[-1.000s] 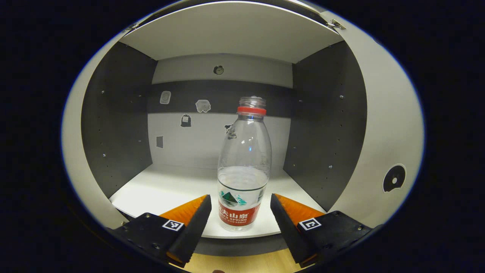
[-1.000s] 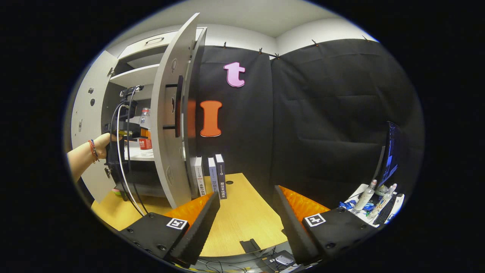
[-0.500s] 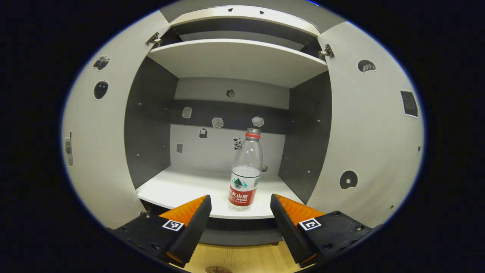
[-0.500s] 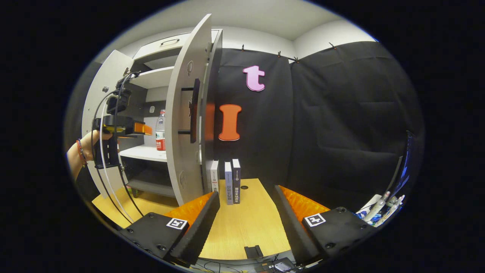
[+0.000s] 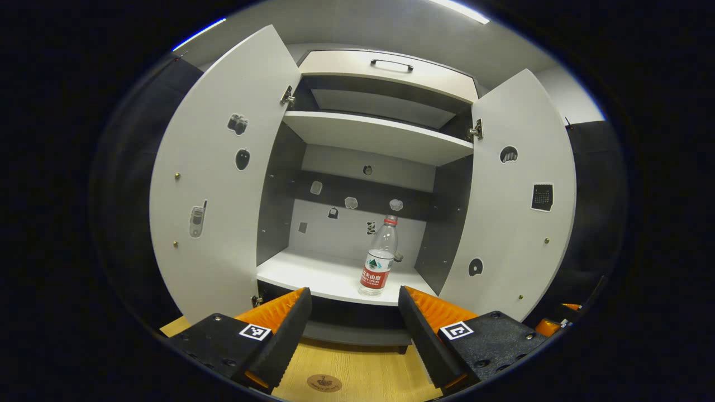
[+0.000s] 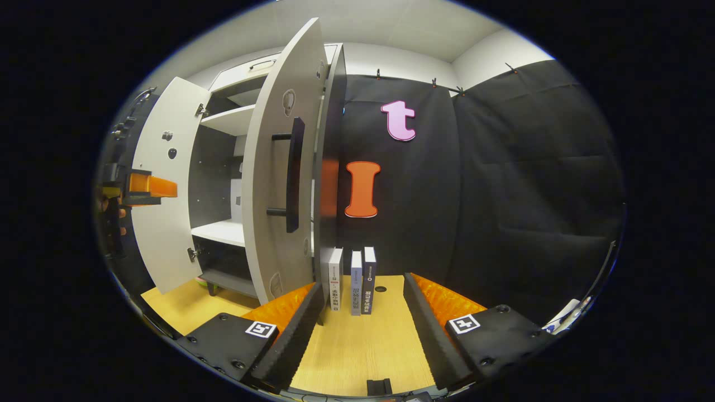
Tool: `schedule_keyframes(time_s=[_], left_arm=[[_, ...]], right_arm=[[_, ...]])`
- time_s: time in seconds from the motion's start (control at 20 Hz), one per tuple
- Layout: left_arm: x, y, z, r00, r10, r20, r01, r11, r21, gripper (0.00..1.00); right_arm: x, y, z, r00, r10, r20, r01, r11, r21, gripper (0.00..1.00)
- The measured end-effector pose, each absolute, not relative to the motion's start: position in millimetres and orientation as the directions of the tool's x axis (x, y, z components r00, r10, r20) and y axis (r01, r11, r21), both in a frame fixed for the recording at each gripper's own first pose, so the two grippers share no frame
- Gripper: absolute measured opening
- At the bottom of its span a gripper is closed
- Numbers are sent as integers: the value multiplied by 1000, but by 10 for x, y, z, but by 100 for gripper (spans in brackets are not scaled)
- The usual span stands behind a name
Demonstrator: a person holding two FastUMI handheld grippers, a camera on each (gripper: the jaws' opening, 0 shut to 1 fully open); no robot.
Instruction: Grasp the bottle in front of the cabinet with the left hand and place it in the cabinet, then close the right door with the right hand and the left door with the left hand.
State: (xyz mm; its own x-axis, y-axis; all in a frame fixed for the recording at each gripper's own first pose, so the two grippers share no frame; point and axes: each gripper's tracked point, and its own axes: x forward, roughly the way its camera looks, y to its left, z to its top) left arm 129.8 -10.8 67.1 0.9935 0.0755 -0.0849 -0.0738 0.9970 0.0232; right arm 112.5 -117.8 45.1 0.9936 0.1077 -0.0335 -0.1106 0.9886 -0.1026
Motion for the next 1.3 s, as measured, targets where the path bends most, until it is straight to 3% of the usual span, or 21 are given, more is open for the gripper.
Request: schedule_keyframes(time_s=[0.45,0.7,0.75,0.8,1.05,1.3], left_arm=[[1019,99,895,999,-9,-38,13,993,118,94],[945,199,866,998,-61,-29,64,993,98,95],[932,227,830,997,-68,-33,71,994,79,95],[925,230,790,996,-81,-38,83,995,61,94],[929,378,645,992,-112,-61,114,993,23,95],[881,542,570,989,-128,-77,132,990,50,95]], right_arm=[[1633,-767,302,993,99,-56,-104,991,-82,96],[1682,-729,305,999,42,-32,-44,997,-71,96],[1681,-726,306,999,30,-28,-32,997,-63,100],[1664,-726,324,1000,20,-22,-21,999,-50,96],[1598,-653,353,999,-45,7,45,999,-27,95],[1575,-331,333,999,-36,8,36,999,-36,95]])
